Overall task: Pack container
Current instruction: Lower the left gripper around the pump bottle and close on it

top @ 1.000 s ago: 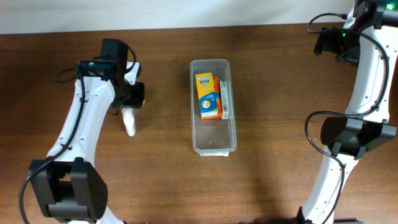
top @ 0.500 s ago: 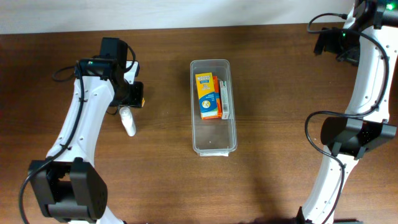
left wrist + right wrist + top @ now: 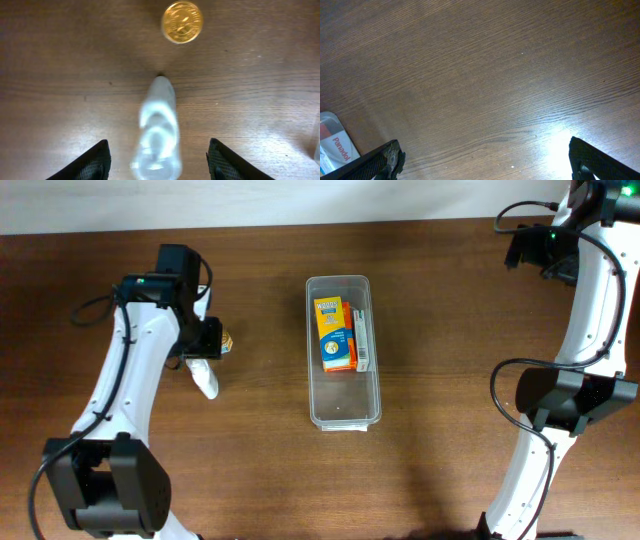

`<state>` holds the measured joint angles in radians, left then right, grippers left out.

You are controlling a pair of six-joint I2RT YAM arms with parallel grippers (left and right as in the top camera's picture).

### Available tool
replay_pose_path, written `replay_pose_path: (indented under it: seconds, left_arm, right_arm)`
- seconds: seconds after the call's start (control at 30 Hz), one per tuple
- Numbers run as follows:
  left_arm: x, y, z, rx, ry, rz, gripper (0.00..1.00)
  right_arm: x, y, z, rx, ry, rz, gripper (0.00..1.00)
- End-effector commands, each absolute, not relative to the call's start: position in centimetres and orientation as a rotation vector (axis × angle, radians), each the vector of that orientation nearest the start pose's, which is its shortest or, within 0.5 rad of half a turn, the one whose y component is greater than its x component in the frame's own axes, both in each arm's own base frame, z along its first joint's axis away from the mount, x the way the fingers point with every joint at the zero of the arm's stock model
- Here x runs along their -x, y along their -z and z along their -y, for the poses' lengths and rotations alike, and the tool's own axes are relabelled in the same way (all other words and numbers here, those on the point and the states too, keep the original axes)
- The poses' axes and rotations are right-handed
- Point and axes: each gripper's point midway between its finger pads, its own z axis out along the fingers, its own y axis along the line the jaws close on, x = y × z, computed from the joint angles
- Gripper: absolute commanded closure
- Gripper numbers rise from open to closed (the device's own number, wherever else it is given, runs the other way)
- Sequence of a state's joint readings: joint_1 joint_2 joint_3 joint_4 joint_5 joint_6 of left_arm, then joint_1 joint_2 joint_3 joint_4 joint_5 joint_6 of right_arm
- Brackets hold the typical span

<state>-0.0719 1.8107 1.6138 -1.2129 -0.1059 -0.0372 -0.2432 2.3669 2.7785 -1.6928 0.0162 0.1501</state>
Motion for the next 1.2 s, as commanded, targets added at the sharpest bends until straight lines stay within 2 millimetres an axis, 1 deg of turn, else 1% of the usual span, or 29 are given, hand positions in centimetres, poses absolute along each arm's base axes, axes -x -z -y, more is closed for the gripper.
replay_pose_path:
  seconds: [0.0, 0.07, 0.33, 0.43, 0.53, 0.7, 0.93, 1.07, 1.17]
  left_arm:
    - [-37.2, -13.8, 0.0, 0.049, -0.12, -2.993, 0.37]
    - [-36.8, -13.5, 0.3, 0.048, -0.092, -3.013, 0.38]
    - [-36.2, -11.5, 0.4, 0.045, -0.093, -3.071, 0.37]
    - [-36.1, -10.4, 1.2, 0.043, -0.024, -3.108, 0.38]
    - [-36.0, -9.6, 1.4, 0.044, -0.009, -3.132, 0.38]
    - [-35.9, -9.1, 1.4, 0.062, -0.006, -3.149, 0.37]
    - [-35.7, -9.1, 1.3, 0.099, -0.013, -3.157, 0.37]
    - [-35.3, -9.1, 1.3, 0.125, -0.017, -3.176, 0.38]
    - [-35.1, -8.5, 1.3, 0.127, -0.02, -3.199, 0.38]
  right_arm:
    - [-46.3, -21.8, 11.7, -0.561, 0.035, -2.797, 0.02]
    - [-46.3, -21.8, 11.7, -0.561, 0.035, -2.797, 0.01]
    - [-46.3, -21.8, 11.6, -0.56, 0.034, -2.797, 0.02]
    - [-46.3, -21.8, 11.7, -0.56, 0.035, -2.797, 0.02]
    - [-46.3, -21.8, 11.6, -0.56, 0.035, -2.798, 0.02]
    - [-46.3, -21.8, 11.6, -0.56, 0.034, -2.797, 0.02]
    - [-46.3, -21.8, 11.7, -0.56, 0.035, -2.797, 0.02]
    - [-46.3, -21.8, 11.6, -0.56, 0.034, -2.797, 0.02]
    - [-46.3, -21.8, 11.7, -0.56, 0.035, -2.797, 0.02]
